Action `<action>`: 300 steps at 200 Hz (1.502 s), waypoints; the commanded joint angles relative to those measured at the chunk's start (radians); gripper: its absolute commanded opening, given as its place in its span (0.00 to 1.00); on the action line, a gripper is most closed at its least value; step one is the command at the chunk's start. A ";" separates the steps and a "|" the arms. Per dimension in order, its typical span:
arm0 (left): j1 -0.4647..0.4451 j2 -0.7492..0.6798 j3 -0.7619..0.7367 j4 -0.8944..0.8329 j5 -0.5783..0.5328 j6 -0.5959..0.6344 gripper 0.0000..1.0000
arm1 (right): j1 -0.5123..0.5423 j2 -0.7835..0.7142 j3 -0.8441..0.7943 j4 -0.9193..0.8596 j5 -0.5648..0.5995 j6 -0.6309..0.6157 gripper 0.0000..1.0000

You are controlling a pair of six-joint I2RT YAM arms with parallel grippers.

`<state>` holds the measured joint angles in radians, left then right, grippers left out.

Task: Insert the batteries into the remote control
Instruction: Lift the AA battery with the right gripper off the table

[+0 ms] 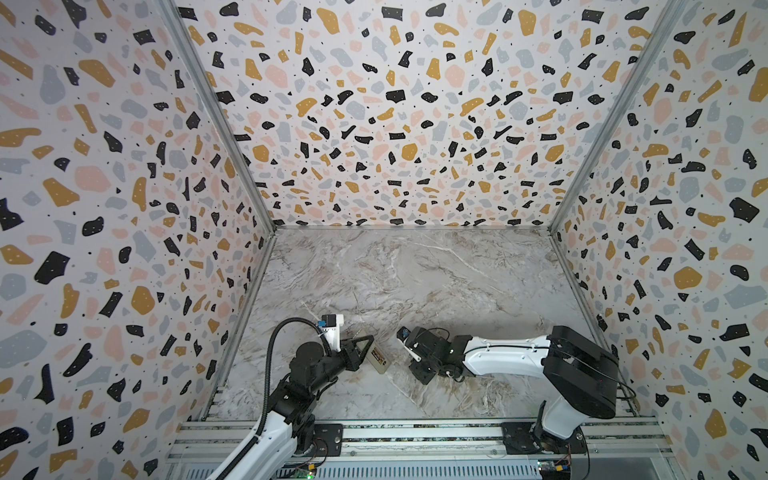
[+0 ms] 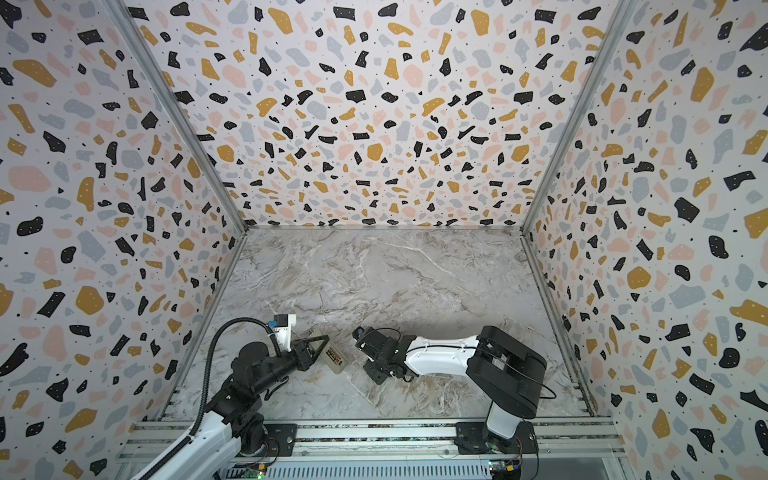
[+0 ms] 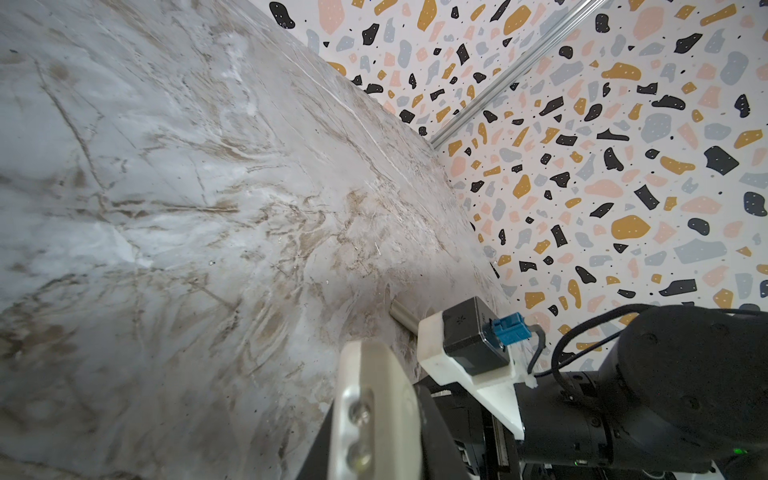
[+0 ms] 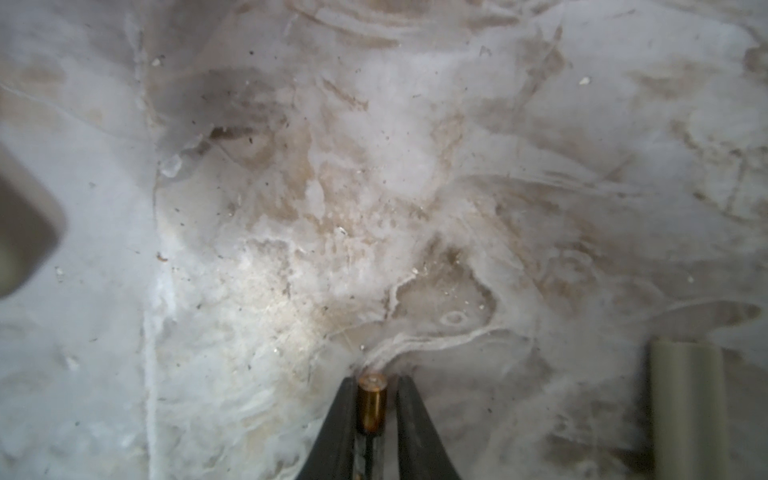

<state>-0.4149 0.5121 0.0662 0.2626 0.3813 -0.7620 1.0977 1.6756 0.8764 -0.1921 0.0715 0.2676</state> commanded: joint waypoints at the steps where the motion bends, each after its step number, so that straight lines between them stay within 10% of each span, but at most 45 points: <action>1: -0.005 -0.001 0.015 0.041 -0.004 0.019 0.00 | -0.011 0.035 0.019 -0.087 -0.011 -0.034 0.18; 197: -0.128 0.058 0.020 0.078 -0.012 0.017 0.00 | -0.003 -0.041 0.021 -0.160 0.007 -0.048 0.02; 300: -0.190 0.092 0.016 0.085 -0.046 0.045 0.00 | -0.004 -0.009 0.054 -0.241 -0.003 -0.052 0.19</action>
<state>-0.5972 0.5976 0.0662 0.2771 0.3462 -0.7437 1.0912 1.6699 0.9096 -0.3180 0.0635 0.2222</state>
